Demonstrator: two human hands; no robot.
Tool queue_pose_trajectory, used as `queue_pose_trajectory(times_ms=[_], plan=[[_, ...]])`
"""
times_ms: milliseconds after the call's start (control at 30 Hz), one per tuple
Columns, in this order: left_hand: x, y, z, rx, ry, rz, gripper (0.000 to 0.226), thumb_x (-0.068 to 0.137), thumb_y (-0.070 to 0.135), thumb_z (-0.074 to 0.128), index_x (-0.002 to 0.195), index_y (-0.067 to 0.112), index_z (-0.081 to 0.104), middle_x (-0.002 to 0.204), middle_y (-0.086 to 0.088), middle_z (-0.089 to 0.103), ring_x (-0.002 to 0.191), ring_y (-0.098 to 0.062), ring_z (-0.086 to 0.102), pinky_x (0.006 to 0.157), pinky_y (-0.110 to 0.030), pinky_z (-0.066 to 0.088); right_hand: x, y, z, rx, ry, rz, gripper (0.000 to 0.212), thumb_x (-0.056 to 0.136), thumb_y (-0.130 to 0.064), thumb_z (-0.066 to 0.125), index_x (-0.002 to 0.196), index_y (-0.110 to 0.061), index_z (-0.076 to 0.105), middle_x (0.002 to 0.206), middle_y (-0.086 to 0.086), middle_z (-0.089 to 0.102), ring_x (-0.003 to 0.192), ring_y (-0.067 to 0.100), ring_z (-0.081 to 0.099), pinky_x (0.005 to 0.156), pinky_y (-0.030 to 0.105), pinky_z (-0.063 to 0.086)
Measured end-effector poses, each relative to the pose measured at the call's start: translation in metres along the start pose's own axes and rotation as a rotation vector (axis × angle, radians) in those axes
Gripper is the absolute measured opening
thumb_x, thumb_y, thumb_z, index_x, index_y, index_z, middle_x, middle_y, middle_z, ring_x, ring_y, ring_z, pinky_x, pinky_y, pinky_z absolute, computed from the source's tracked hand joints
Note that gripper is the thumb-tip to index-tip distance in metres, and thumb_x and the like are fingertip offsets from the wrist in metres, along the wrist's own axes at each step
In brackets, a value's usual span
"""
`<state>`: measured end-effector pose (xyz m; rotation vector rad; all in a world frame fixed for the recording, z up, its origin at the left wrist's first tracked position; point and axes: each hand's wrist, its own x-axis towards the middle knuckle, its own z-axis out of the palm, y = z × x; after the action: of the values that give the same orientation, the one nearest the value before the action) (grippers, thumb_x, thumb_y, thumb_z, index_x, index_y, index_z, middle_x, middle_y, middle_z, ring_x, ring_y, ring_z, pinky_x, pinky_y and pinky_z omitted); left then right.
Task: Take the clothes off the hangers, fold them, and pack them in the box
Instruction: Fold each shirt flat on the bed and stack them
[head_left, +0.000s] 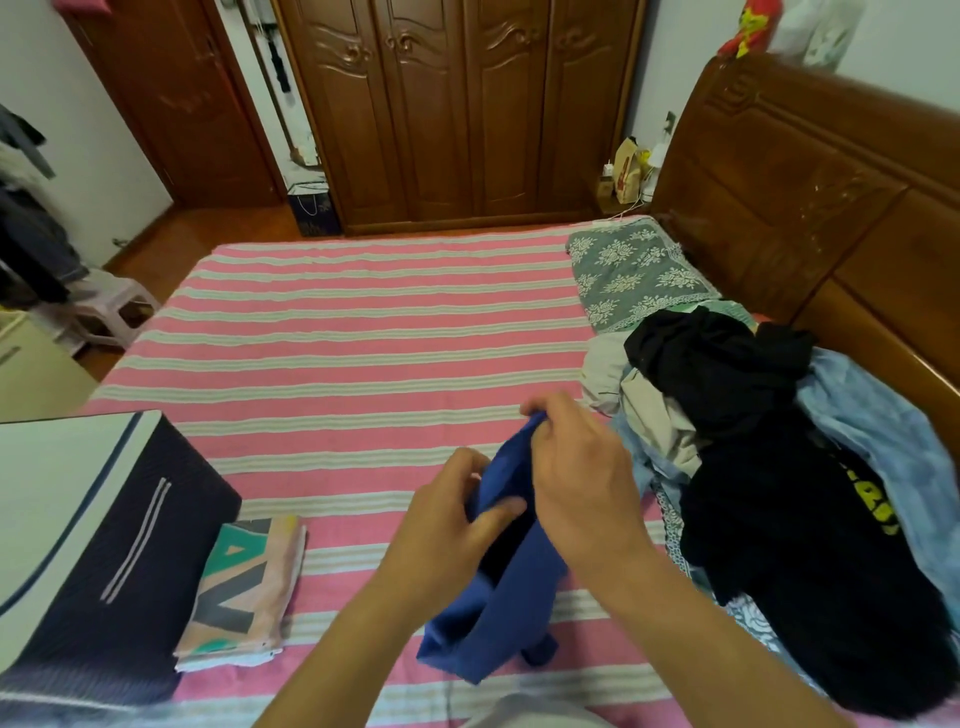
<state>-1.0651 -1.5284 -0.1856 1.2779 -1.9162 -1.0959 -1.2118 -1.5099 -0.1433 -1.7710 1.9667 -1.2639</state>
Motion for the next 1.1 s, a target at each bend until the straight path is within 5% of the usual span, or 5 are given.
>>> queue_pose_trajectory(times_ms=[333, 600, 800, 967, 1100], plan=[[-0.024, -0.183, -0.03, 0.391, 0.124, -0.719, 0.022, 0.076, -0.003, 0.055, 0.075, 0.019, 0.055, 0.071, -0.005, 0.063, 0.074, -0.032, 0.059, 0.071, -0.039, 0.051, 0.15, 0.049, -0.052, -0.146, 0.24, 0.257, 0.033, 0.096, 0.003, 0.028, 0.103, -0.015, 0.054, 0.093, 0.012, 0.056, 0.081, 0.031, 0.055, 0.062, 0.042, 0.044], [0.087, -0.11, -0.205, 0.481, 0.624, -0.644, 0.03, 0.095, 0.011, 0.05, 0.119, -0.002, 0.064, 0.119, -0.033, 0.063, 0.109, -0.05, 0.062, 0.093, -0.052, 0.05, 0.264, 0.051, -0.087, -0.081, 0.332, 0.394, 0.029, 0.097, 0.003, 0.045, 0.111, -0.016, 0.061, 0.113, 0.007, 0.057, 0.095, 0.025, 0.05, 0.077, 0.04, 0.054], [0.178, 0.042, -0.317, -0.492, 0.837, -0.37, 0.035, 0.103, 0.005, 0.02, 0.115, 0.004, 0.053, 0.08, -0.015, 0.057, 0.063, -0.027, 0.06, 0.07, -0.044, 0.054, 0.346, 0.001, -0.145, 0.157, 0.516, 0.305, 0.029, 0.09, -0.007, 0.051, 0.111, -0.019, 0.066, 0.11, 0.005, 0.064, 0.109, 0.026, 0.061, 0.09, 0.034, 0.049], [0.18, 0.074, -0.338, -0.741, 0.949, -0.254, 0.035, 0.102, 0.008, 0.023, 0.083, 0.019, 0.049, 0.073, -0.002, 0.046, 0.055, -0.012, 0.049, 0.053, -0.026, 0.048, 0.354, -0.014, -0.146, 0.142, 0.531, 0.332, 0.026, 0.088, -0.005, 0.058, 0.109, -0.013, 0.072, 0.115, 0.011, 0.069, 0.111, 0.03, 0.064, 0.085, 0.031, 0.048], [0.178, 0.042, -0.332, -0.828, 0.961, -0.316, 0.024, 0.097, 0.02, 0.032, 0.088, 0.021, 0.054, 0.09, -0.002, 0.06, 0.085, -0.018, 0.062, 0.084, -0.035, 0.052, 0.347, -0.006, -0.124, 0.193, 0.424, 0.464, 0.036, 0.08, -0.01, 0.063, 0.115, -0.005, 0.067, 0.113, 0.012, 0.066, 0.106, 0.035, 0.067, 0.081, 0.043, 0.059]])
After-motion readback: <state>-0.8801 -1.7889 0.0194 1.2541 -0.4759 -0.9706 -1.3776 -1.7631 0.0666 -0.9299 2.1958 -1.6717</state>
